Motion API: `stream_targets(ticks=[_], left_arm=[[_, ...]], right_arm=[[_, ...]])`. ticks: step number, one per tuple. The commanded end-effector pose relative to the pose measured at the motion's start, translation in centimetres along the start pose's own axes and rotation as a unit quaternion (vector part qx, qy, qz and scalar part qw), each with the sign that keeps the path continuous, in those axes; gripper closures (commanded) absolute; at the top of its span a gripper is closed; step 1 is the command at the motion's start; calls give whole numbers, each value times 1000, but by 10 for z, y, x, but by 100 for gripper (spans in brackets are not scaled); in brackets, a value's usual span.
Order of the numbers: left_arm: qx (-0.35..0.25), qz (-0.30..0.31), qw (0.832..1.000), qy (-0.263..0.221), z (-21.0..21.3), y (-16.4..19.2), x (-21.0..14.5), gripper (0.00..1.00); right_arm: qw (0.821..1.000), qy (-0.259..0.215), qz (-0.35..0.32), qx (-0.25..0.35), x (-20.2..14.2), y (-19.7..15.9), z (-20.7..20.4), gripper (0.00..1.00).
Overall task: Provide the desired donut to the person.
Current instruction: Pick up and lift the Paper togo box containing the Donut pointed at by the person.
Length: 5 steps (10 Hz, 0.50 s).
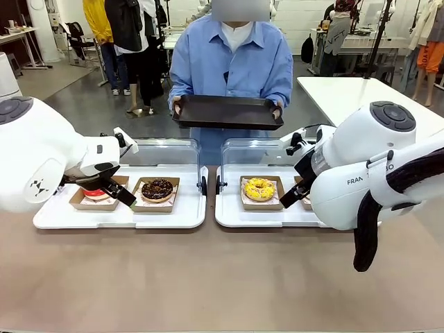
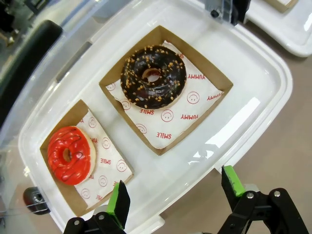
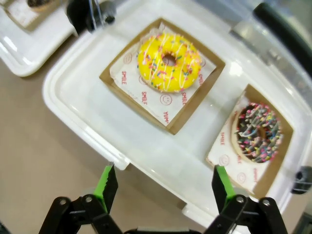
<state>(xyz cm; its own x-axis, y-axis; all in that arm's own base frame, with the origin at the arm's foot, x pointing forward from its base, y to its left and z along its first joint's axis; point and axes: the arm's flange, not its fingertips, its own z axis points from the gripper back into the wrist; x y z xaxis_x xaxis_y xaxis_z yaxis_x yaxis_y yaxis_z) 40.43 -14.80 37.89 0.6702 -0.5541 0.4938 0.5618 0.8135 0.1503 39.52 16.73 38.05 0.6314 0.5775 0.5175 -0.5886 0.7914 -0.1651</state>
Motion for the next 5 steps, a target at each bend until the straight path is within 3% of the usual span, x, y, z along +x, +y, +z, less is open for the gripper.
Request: stream_targets(ticks=[1,3,5], left_arm=[[36,-22,999,-2,64,-2,3,0],[45,-54,998,-2,142,-19,0,0],[68,-62,996,-2,190,-23,-4,0]], right_arm=[[1000,-10,8,-23,11,2,61,0],[999,16,-18,-22,24,2,143,0],[998,39,-14,-45,30,7,212,0]])
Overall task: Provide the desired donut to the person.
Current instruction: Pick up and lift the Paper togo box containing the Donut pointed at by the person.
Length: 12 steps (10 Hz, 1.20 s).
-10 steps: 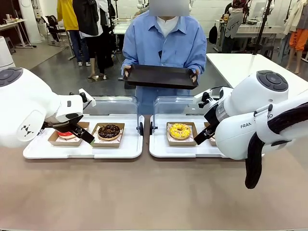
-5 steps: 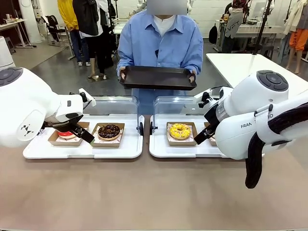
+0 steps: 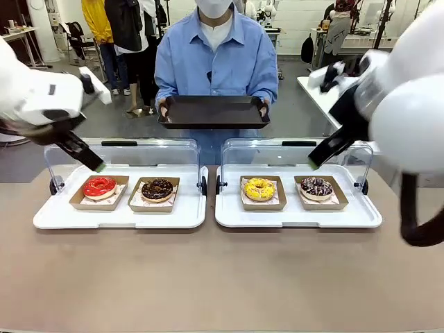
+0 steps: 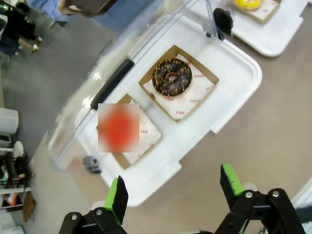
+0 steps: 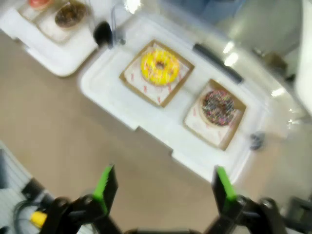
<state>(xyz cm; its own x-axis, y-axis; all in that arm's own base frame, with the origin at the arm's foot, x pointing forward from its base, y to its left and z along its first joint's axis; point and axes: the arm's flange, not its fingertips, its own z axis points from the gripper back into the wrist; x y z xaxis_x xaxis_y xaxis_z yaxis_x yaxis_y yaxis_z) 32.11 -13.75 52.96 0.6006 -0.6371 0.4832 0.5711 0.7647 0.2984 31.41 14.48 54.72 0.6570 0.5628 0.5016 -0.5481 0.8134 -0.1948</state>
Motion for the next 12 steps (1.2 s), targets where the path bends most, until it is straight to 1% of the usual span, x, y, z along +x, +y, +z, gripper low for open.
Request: stream_targets(ticks=[1,2,3,5,6,7,8,9,10,11,12], left_arm=[[19,-3,1000,-6,39,-6,-16,0],[38,12,999,-17,47,-5,-18,0],[8,-1,1000,-3,30,-2,-6,0],[8,-1,1000,-3,30,-2,-6,0],[8,-1,1000,-3,30,-2,-6,0],[10,0,1000,-1,38,-2,-10,0],[-126,33,991,-37,47,18,-19,0],[-230,36,970,-66,54,40,-24,0],[-309,37,946,-93,62,60,-25,0],[-359,29,926,-110,65,75,-27,0],[-398,0,910,-118,63,92,-31,0]], right_arm=[[999,20,-10,-34,9,2,56,0],[998,19,-11,-60,10,-1,66,0],[1000,6,-4,-11,0,2,44,0],[1000,6,-4,-11,0,2,44,0],[1000,10,-5,-25,1,2,68,0],[987,40,-62,144,1,-27,53,0],[961,39,-103,255,-4,-61,49,0],[945,23,-131,301,-10,-91,45,0],[934,7,-154,323,-17,-115,39,0],[923,-23,-142,358,-23,-136,39,0],[904,-73,-127,403,-30,-159,40,0]])
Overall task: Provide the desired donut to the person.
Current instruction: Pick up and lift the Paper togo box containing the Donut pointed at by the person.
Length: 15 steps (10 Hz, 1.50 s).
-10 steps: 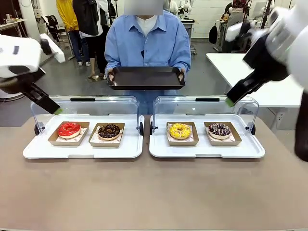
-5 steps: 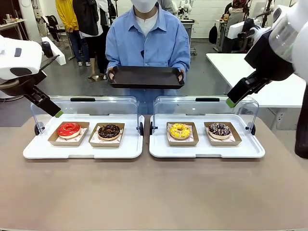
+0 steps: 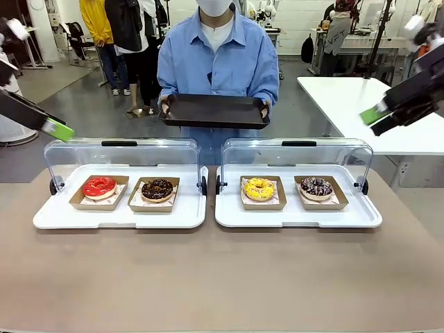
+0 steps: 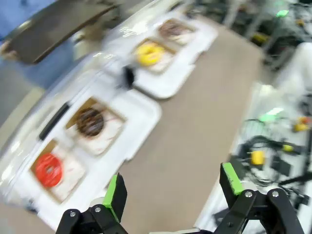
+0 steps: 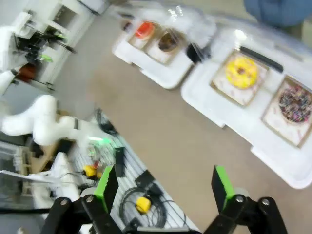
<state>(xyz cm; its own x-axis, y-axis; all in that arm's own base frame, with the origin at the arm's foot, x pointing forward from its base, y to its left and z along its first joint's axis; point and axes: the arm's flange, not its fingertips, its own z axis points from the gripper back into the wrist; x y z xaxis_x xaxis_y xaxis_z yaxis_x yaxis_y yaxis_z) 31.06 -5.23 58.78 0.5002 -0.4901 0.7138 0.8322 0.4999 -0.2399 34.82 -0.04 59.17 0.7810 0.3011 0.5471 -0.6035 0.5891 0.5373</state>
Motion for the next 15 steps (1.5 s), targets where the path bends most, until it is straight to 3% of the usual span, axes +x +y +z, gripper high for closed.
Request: stream_targets(ticks=[1,3,4,6,8,10,15], left_arm=[[-113,-36,993,7,17,29,-8,0],[-124,-98,987,-17,33,76,-33,0],[-144,-106,982,-54,40,93,-48,0],[-168,-136,969,-119,61,116,-65,0],[-157,-153,964,-153,83,124,-81,0],[-158,-173,958,-163,95,129,-90,0],[-151,-170,963,-147,94,132,-94,0]], right_arm=[[995,-39,53,80,8,-27,24,0],[986,-79,97,107,-3,-64,46,0],[981,-85,124,122,-12,-82,54,0],[975,-92,154,129,-27,-109,69,0],[975,-98,160,119,-42,-124,86,0],[975,-106,162,112,-54,-127,101,0],[977,-120,154,85,-78,-124,129,0]])
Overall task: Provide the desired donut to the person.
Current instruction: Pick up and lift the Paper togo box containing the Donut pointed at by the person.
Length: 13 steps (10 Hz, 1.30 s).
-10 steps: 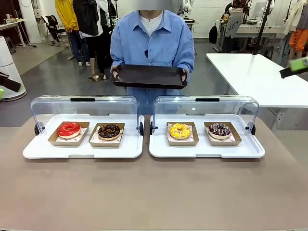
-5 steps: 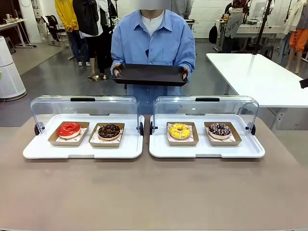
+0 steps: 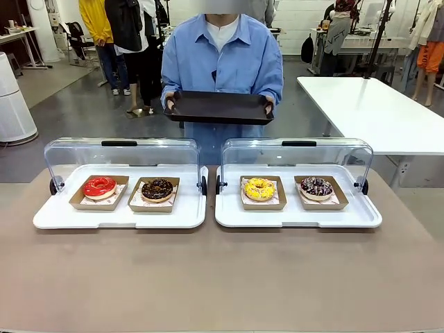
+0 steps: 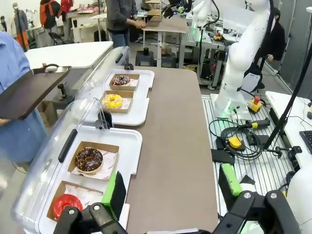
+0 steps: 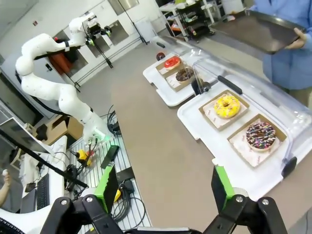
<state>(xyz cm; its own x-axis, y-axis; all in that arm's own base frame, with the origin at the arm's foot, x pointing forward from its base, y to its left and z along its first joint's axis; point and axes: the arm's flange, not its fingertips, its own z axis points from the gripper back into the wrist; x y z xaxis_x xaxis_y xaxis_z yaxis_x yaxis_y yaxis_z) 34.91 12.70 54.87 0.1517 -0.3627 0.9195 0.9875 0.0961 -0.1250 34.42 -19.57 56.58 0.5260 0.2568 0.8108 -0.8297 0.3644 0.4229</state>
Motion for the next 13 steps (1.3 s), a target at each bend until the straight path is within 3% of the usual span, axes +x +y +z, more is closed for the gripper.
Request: stream_targets(ticks=[1,9,13], left_arm=[[4,-8,1000,-13,1,-1,0,0],[30,-22,999,-4,-7,-13,13,0],[10,-3,1000,1,0,-4,8,0]], right_arm=[[1000,-9,6,0,-4,4,1,0],[1000,14,17,9,-9,14,-3,0],[1000,-4,1,-1,-6,4,7,0]])
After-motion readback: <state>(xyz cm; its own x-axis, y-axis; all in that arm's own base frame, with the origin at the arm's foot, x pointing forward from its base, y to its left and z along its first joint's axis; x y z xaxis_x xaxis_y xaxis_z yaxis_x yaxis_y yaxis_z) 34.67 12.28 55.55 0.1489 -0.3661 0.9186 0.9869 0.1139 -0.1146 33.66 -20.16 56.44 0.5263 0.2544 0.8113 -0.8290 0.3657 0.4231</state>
